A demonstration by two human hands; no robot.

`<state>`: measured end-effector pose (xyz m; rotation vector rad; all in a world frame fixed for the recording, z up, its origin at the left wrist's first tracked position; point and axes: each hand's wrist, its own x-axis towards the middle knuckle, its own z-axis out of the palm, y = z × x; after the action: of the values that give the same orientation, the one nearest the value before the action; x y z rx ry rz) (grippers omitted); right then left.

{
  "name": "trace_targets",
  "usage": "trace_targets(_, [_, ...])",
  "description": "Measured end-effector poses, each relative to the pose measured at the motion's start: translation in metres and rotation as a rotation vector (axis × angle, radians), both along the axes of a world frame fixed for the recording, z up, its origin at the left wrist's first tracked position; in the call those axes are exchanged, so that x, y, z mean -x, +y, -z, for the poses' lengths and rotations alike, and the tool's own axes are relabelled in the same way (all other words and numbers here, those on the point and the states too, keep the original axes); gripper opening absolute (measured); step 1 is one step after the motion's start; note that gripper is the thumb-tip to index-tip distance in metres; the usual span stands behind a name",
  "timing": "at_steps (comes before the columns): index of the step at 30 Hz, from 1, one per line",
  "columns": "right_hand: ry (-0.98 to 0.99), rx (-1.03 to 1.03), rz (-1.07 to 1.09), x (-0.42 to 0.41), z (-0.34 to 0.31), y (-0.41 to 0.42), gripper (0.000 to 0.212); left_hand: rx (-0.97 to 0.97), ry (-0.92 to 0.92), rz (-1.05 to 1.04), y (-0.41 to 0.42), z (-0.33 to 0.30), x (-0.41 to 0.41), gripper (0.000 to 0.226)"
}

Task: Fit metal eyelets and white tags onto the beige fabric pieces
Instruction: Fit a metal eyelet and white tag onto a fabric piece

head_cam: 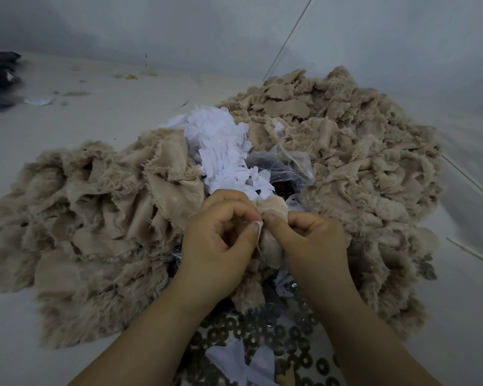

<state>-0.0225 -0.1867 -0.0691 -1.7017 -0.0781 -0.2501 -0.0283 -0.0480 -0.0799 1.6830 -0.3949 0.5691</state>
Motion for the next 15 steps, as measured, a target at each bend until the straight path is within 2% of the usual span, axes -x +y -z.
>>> trace_targets(5, [-0.033, 0.061, 0.054, -0.0004, 0.0023, 0.0023, 0.016, 0.101, 0.087, -0.013, 0.0, 0.0012, 0.003, 0.007])
trace_targets(15, [-0.061, 0.09, 0.093, 0.0002, 0.0033, 0.0052, 0.013, -0.173, -0.055, -0.193, -0.0008, -0.0006, 0.0013, 0.009])
